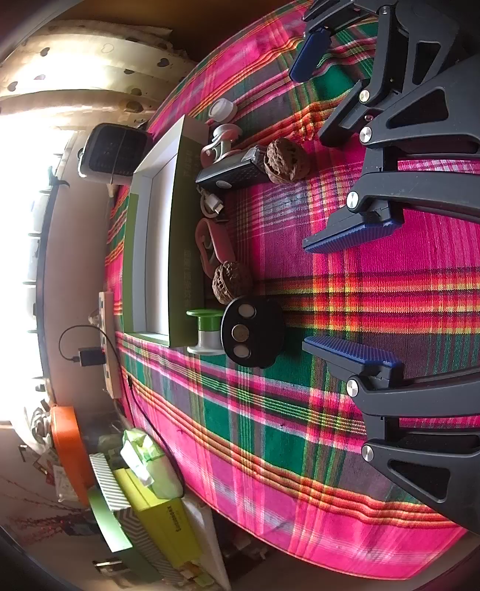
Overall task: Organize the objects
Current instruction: 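Move both tools toward the walnut and the black dotted disc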
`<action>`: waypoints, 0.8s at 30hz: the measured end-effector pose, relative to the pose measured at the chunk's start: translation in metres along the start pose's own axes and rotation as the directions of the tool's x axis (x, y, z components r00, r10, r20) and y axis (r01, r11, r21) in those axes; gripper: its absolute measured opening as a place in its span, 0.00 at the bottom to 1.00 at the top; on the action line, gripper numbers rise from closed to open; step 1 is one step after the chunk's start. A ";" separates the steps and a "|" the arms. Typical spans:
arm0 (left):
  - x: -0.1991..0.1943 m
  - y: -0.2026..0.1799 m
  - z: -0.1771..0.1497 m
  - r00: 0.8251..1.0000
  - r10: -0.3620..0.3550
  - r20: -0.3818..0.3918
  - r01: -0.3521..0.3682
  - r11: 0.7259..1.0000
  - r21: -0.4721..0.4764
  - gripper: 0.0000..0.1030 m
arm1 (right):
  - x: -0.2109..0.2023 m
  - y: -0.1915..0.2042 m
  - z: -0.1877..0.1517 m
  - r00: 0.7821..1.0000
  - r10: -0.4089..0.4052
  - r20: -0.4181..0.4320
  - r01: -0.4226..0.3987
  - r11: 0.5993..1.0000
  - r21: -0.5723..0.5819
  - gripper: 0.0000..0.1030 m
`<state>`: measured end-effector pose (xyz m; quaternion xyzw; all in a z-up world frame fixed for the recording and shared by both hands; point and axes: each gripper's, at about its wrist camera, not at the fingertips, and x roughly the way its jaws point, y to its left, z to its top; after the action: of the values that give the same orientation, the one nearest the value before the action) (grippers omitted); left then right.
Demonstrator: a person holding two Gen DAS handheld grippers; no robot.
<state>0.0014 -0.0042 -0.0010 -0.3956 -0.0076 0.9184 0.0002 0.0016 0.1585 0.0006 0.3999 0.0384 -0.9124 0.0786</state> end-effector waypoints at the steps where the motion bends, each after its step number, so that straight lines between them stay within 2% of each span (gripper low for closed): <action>1: 0.000 0.000 0.000 1.000 0.002 0.002 -0.002 1.000 0.004 0.44 | 0.000 0.000 0.000 1.000 0.000 0.000 0.000 1.000 0.000 0.78; 24: 0.002 0.000 0.005 1.000 -0.008 -0.019 0.009 1.000 0.019 0.44 | 0.002 0.003 -0.003 1.000 -0.003 0.003 0.003 1.000 0.003 0.78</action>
<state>-0.0036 -0.0046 0.0007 -0.4042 -0.0006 0.9146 0.0079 0.0029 0.1561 -0.0030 0.3988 0.0373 -0.9131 0.0767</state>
